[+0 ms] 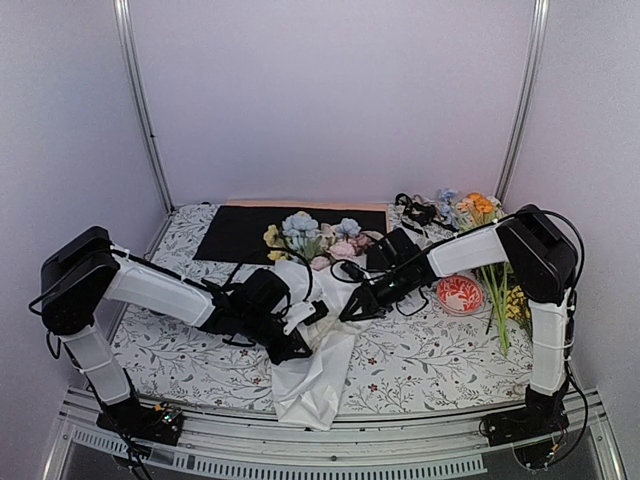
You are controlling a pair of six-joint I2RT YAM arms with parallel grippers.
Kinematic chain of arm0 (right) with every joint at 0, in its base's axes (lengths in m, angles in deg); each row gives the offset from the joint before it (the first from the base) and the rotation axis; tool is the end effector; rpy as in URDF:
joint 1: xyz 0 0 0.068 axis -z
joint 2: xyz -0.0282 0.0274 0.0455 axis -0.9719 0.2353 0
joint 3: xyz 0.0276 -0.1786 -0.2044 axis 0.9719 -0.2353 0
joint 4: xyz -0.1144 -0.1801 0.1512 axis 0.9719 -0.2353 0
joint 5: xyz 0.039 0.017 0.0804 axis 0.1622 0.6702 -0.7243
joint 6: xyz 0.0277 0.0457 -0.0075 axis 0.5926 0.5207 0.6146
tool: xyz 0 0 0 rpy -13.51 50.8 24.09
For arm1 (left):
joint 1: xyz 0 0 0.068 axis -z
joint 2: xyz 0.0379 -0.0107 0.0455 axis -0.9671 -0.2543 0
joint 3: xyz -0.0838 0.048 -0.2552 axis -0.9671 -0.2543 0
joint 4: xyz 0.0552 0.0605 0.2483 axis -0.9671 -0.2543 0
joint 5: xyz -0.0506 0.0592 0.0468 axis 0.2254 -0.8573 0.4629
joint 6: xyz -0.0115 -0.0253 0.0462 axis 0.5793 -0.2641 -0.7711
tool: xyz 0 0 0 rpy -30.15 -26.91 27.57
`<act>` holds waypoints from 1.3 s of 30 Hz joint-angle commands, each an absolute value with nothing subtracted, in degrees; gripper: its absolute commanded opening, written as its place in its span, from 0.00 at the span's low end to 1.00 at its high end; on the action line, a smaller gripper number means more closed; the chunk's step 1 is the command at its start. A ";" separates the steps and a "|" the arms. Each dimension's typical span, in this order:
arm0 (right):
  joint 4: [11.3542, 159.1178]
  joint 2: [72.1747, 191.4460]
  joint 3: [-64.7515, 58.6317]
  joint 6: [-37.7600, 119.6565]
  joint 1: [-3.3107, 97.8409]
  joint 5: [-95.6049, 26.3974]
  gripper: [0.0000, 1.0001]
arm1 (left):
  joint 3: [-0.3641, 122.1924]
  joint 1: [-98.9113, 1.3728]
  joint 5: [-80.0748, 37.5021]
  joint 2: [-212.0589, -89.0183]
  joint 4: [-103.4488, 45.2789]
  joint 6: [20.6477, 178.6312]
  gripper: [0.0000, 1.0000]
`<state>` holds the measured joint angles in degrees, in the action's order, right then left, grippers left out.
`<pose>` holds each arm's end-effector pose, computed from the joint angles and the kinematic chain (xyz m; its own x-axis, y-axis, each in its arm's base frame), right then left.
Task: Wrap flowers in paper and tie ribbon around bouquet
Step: Cross the ribbon over the folded bouquet.
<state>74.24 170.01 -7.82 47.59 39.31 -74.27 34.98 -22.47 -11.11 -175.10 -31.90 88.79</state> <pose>0.3080 0.2654 0.1153 -0.8353 -0.4334 -0.3382 -0.5219 0.4320 0.7355 0.1855 -0.2630 0.1239 -0.5029 0.6424 -0.5782 0.8605 0.4354 -0.2647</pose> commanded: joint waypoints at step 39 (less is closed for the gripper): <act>74.65 180.67 9.85 65.25 31.30 -58.25 0.29 | 33.22 -21.83 -11.62 -175.88 -30.49 89.99 0.00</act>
